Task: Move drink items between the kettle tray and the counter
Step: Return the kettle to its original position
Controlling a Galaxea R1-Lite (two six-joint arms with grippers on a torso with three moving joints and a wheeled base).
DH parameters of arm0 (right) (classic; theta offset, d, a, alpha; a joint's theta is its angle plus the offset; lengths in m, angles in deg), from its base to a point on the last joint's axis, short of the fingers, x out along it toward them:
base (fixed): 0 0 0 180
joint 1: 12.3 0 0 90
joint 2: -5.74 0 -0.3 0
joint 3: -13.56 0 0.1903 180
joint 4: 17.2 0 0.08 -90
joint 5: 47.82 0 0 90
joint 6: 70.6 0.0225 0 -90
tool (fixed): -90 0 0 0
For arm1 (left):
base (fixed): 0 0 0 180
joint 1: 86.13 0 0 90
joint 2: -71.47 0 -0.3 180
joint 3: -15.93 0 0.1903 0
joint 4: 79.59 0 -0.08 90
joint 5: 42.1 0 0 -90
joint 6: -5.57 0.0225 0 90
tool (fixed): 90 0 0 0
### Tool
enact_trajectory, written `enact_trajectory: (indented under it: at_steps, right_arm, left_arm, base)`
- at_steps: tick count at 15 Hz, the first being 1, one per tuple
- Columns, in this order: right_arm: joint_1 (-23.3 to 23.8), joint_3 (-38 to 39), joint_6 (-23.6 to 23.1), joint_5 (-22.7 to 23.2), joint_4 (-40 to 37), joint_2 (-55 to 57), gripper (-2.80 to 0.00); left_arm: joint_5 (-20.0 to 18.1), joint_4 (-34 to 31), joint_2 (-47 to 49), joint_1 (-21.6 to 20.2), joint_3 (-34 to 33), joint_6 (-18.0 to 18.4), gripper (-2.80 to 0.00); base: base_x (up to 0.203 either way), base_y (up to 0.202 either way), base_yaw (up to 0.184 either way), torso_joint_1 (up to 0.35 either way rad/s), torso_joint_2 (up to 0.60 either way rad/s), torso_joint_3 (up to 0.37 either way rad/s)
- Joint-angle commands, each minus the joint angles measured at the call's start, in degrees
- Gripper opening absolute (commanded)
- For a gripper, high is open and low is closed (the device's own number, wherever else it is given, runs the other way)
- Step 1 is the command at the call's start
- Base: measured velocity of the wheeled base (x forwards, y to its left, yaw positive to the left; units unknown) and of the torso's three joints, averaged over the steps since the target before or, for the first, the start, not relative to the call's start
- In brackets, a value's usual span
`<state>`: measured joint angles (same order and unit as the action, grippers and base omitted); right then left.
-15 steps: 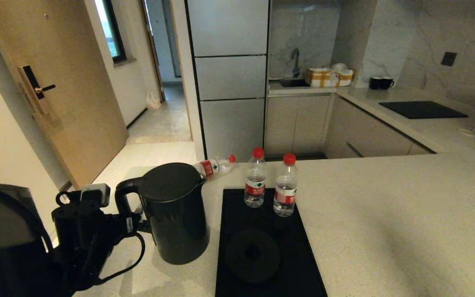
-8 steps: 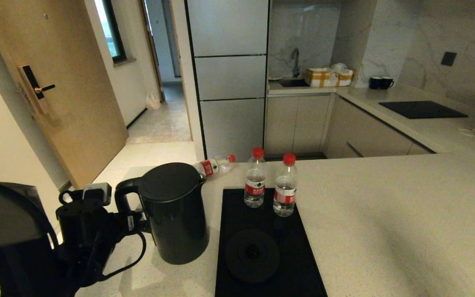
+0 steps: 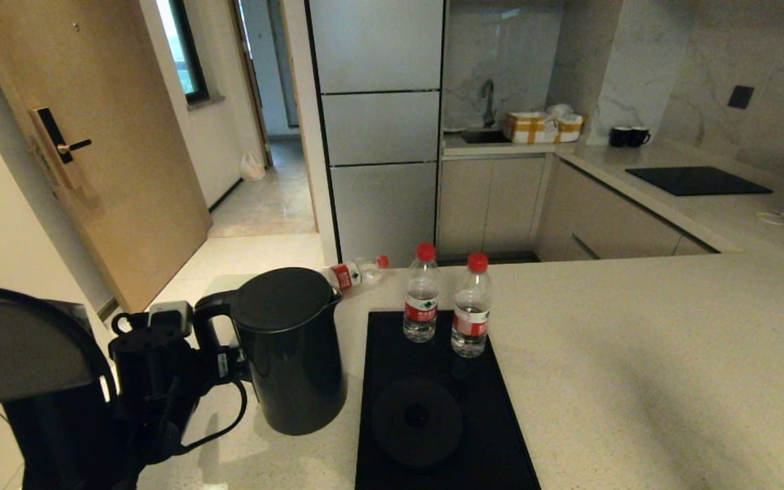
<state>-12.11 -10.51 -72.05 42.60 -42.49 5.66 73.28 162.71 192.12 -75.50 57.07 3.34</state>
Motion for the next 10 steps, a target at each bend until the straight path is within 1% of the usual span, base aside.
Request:
enact_trajectory:
  at_steps: [1, 5, 7, 10]
  right_arm:
    - [-0.01, 0.00, -0.04, 0.02, -0.01, 0.07, -2.80]
    - [-0.01, 0.00, -0.04, 0.02, -0.01, 0.07, -2.80]
    - [-0.01, 0.00, -0.04, 0.02, 0.08, 0.07, -2.80]
    - [-0.01, 0.00, -0.04, 0.02, -0.01, 0.07, -2.80]
  left_arm:
    - [-0.25, 0.56, 0.02, 0.00, 0.16, -0.14, 0.00]
    - [-0.69, 0.47, -1.03, 0.18, -0.02, -0.32, 0.00]
    - [-1.92, 0.49, -1.93, 0.47, -0.81, -0.32, 0.00]
    - [-2.29, 0.47, -2.44, 0.53, -1.28, -0.37, 0.00]
  base:
    - [0.000, 0.000, 0.000, 0.000, 0.00, 0.000]
    - [0.000, 0.000, 0.000, 0.000, 0.00, 0.000]
    - [0.000, 0.000, 0.000, 0.000, 0.00, 0.000]
    - [0.000, 0.000, 0.000, 0.000, 0.00, 0.000]
